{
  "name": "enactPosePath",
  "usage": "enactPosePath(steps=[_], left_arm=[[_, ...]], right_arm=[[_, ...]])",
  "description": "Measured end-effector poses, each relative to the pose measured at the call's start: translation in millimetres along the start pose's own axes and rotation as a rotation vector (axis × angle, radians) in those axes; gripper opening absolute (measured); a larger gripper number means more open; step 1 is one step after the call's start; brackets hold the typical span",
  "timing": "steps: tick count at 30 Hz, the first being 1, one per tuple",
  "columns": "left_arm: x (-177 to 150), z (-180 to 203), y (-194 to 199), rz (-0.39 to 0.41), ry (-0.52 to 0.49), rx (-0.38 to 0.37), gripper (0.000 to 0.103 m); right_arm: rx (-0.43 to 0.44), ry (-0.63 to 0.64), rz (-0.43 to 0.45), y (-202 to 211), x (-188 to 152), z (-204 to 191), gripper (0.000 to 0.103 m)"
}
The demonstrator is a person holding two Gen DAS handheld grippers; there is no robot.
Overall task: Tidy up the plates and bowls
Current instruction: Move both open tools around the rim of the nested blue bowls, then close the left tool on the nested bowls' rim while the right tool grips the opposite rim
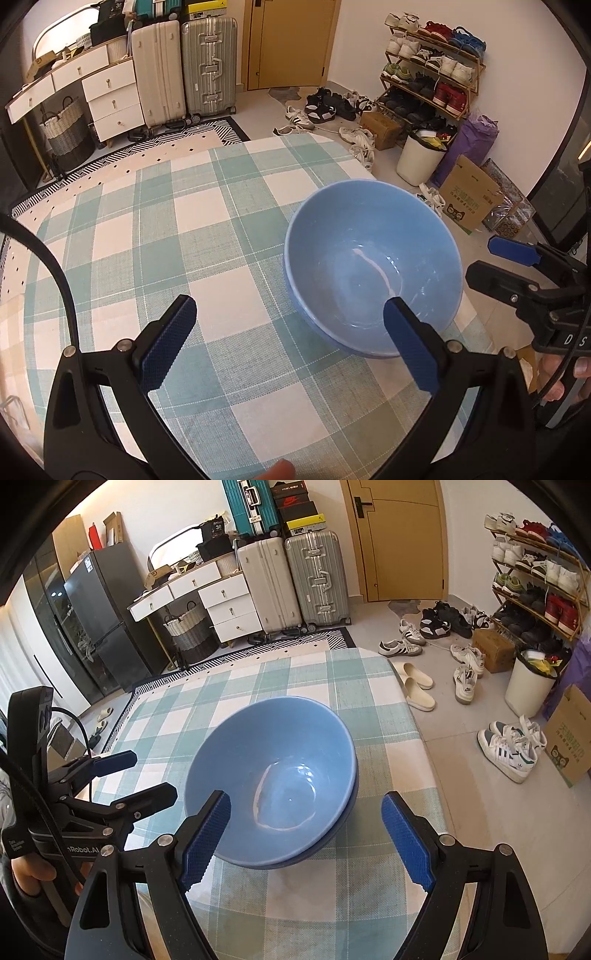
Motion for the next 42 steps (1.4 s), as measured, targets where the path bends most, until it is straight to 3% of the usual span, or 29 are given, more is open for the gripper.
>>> enactPosePath(steps=[10, 37, 42], left_arm=[[1.1, 1.3, -7.4, -0.008, 0.004, 0.007, 0.101], [-16.6, 5.1, -76.8, -0.121, 0.032, -0.009, 0.100], [-19.8, 5.7, -88.4, -0.138, 0.030, -0.007, 0.093]], right_arm=[[-0.008, -0.016, -0.015, -7.9, -4.6, 8.6, 0.086], [0.027, -0.081, -0.130, -61.6, -24.3, 26.4, 0.085], [0.029, -0.095, -0.151, -72.4, -29.3, 27.7, 0.085]])
Point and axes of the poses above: each gripper's, at about its wrist camera, not at the fingertips, and y roughly against the way its jaws point, z to its right, x to its top, the point moved 4 cm from there along -y, roughly the way its jaws point, and after that the axes turned 7 degrees about z, right-handed, at the moved point
